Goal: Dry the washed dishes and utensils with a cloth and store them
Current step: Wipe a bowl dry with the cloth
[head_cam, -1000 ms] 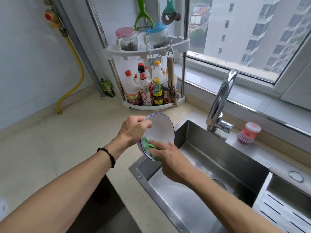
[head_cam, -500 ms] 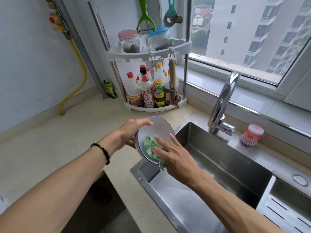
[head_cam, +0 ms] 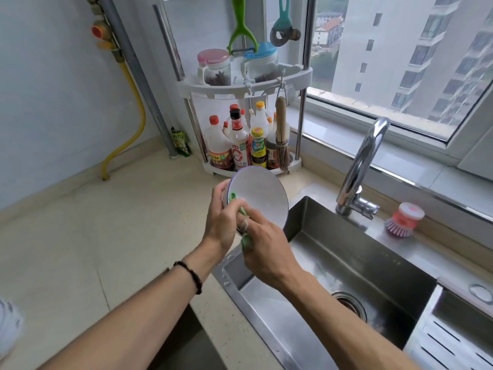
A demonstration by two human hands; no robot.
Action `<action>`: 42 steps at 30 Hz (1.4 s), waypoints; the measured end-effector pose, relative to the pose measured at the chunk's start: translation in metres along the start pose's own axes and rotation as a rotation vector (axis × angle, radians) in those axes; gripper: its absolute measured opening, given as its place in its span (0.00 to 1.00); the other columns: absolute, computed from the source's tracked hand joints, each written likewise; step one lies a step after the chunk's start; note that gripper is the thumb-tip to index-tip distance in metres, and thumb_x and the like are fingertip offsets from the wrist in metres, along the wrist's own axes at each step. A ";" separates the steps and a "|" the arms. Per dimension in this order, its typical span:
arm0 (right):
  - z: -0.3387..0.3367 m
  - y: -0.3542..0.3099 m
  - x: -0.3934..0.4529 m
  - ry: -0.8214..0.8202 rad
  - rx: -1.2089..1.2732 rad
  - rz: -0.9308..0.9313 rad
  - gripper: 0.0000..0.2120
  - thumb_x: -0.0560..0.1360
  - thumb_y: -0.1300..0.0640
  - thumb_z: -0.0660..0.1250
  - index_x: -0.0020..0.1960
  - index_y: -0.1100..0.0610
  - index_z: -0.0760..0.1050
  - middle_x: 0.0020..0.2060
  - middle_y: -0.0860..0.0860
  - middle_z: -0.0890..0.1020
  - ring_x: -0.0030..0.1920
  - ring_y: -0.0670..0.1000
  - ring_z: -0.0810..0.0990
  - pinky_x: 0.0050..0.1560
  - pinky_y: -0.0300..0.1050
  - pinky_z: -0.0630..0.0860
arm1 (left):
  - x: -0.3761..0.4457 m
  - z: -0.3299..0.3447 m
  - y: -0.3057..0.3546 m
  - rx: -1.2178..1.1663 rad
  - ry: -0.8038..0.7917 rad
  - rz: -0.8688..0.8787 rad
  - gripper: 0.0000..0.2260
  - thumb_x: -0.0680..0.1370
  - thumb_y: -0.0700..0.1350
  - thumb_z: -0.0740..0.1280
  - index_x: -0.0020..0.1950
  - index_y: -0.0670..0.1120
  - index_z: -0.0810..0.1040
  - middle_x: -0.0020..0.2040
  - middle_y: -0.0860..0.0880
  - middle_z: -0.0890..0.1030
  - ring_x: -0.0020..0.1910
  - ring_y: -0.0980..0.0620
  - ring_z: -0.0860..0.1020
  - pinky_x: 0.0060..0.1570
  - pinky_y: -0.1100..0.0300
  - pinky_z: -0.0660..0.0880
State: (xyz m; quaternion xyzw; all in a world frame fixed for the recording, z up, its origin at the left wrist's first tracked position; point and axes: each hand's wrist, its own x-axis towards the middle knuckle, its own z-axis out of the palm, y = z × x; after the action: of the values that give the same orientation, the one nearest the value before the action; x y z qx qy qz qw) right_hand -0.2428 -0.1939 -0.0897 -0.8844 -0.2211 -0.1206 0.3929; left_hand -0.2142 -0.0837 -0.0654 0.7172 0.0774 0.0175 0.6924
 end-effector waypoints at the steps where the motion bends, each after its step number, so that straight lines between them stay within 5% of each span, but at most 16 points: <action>1: -0.001 0.000 -0.001 -0.088 0.075 0.033 0.27 0.68 0.69 0.67 0.65 0.53 0.77 0.75 0.50 0.68 0.54 0.60 0.81 0.50 0.54 0.79 | 0.003 -0.001 0.002 0.022 0.016 0.022 0.18 0.74 0.48 0.66 0.63 0.52 0.75 0.56 0.48 0.82 0.55 0.47 0.82 0.50 0.53 0.81; 4: -0.007 0.002 -0.004 -0.259 0.233 0.077 0.36 0.67 0.64 0.70 0.72 0.42 0.69 0.78 0.46 0.62 0.64 0.55 0.76 0.65 0.56 0.73 | 0.011 -0.007 0.003 0.188 -0.005 0.053 0.16 0.69 0.59 0.66 0.56 0.58 0.79 0.52 0.51 0.85 0.53 0.46 0.83 0.57 0.42 0.79; 6: -0.011 0.007 -0.005 -0.326 0.074 0.058 0.36 0.69 0.64 0.67 0.74 0.44 0.68 0.78 0.46 0.62 0.74 0.51 0.67 0.78 0.59 0.57 | 0.012 -0.012 0.003 0.233 -0.008 0.041 0.16 0.68 0.62 0.65 0.53 0.58 0.80 0.50 0.51 0.85 0.52 0.45 0.83 0.56 0.40 0.78; 10: -0.022 0.030 -0.007 -0.465 -0.528 -0.094 0.32 0.72 0.60 0.68 0.75 0.51 0.66 0.81 0.52 0.54 0.80 0.52 0.55 0.78 0.58 0.42 | 0.012 -0.015 0.009 0.419 -0.077 0.048 0.16 0.69 0.60 0.65 0.53 0.57 0.80 0.47 0.54 0.85 0.47 0.52 0.83 0.43 0.58 0.76; 12: -0.025 0.032 -0.005 -0.433 -0.559 -0.068 0.35 0.71 0.56 0.71 0.77 0.52 0.64 0.81 0.54 0.53 0.80 0.54 0.54 0.79 0.55 0.44 | 0.009 -0.011 0.011 0.437 -0.017 0.047 0.16 0.68 0.58 0.64 0.53 0.57 0.80 0.45 0.55 0.84 0.45 0.53 0.82 0.39 0.60 0.73; 17: -0.006 -0.003 -0.001 -0.437 -0.010 0.172 0.42 0.62 0.42 0.76 0.72 0.53 0.68 0.80 0.51 0.56 0.72 0.55 0.68 0.69 0.50 0.71 | 0.009 -0.002 0.011 0.423 0.125 0.033 0.19 0.68 0.59 0.63 0.56 0.56 0.81 0.45 0.55 0.83 0.45 0.55 0.79 0.38 0.61 0.71; 24: -0.020 0.032 -0.001 -0.439 -0.616 -0.066 0.38 0.74 0.61 0.68 0.80 0.60 0.55 0.81 0.58 0.43 0.81 0.59 0.46 0.79 0.54 0.42 | 0.027 -0.016 0.018 0.442 -0.085 -0.087 0.13 0.65 0.57 0.65 0.41 0.50 0.82 0.38 0.46 0.83 0.41 0.45 0.79 0.41 0.54 0.73; 26: -0.016 0.021 0.007 -0.429 -0.473 0.019 0.40 0.72 0.57 0.72 0.78 0.61 0.57 0.81 0.59 0.46 0.79 0.60 0.53 0.78 0.51 0.53 | 0.027 -0.011 0.022 0.446 -0.009 -0.060 0.12 0.66 0.57 0.64 0.36 0.50 0.79 0.36 0.48 0.81 0.39 0.47 0.77 0.38 0.57 0.69; 29: -0.010 0.002 0.007 -0.488 -0.159 0.092 0.32 0.65 0.51 0.76 0.66 0.57 0.70 0.80 0.54 0.55 0.69 0.58 0.72 0.65 0.50 0.73 | 0.022 -0.009 0.022 0.490 0.040 -0.016 0.10 0.66 0.57 0.63 0.36 0.53 0.79 0.37 0.52 0.79 0.39 0.51 0.75 0.37 0.58 0.66; 32: -0.015 0.015 0.001 -0.505 -0.271 -0.052 0.31 0.70 0.56 0.72 0.71 0.56 0.69 0.80 0.51 0.55 0.72 0.56 0.69 0.71 0.52 0.67 | 0.024 -0.015 0.021 0.547 -0.024 -0.045 0.12 0.65 0.56 0.63 0.38 0.49 0.80 0.37 0.49 0.80 0.38 0.49 0.75 0.38 0.57 0.69; 36: -0.028 0.042 0.006 -0.486 -0.683 -0.148 0.39 0.76 0.63 0.63 0.82 0.60 0.47 0.81 0.56 0.43 0.81 0.58 0.46 0.79 0.52 0.42 | 0.032 -0.016 0.033 0.546 -0.128 -0.157 0.11 0.63 0.54 0.64 0.36 0.47 0.78 0.34 0.47 0.78 0.36 0.45 0.77 0.37 0.55 0.74; 39: -0.021 0.027 0.010 -0.520 -0.475 -0.014 0.52 0.71 0.54 0.74 0.82 0.60 0.43 0.81 0.55 0.40 0.81 0.58 0.48 0.80 0.52 0.49 | 0.036 -0.011 0.034 0.551 -0.062 -0.107 0.12 0.64 0.55 0.64 0.34 0.48 0.77 0.34 0.49 0.78 0.37 0.47 0.76 0.36 0.59 0.70; 42: -0.015 0.011 0.006 -0.603 -0.167 0.059 0.48 0.68 0.48 0.77 0.80 0.58 0.55 0.82 0.52 0.45 0.77 0.57 0.61 0.74 0.47 0.65 | 0.033 -0.013 0.027 0.597 -0.012 -0.018 0.14 0.71 0.57 0.66 0.39 0.47 0.81 0.35 0.51 0.79 0.38 0.50 0.75 0.36 0.57 0.66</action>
State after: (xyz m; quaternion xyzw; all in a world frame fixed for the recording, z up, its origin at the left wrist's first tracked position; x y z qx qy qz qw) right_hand -0.2325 -0.2094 -0.0842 -0.9156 -0.2912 0.1409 0.2387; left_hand -0.1807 -0.0668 -0.0412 0.8884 0.0814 -0.0163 0.4515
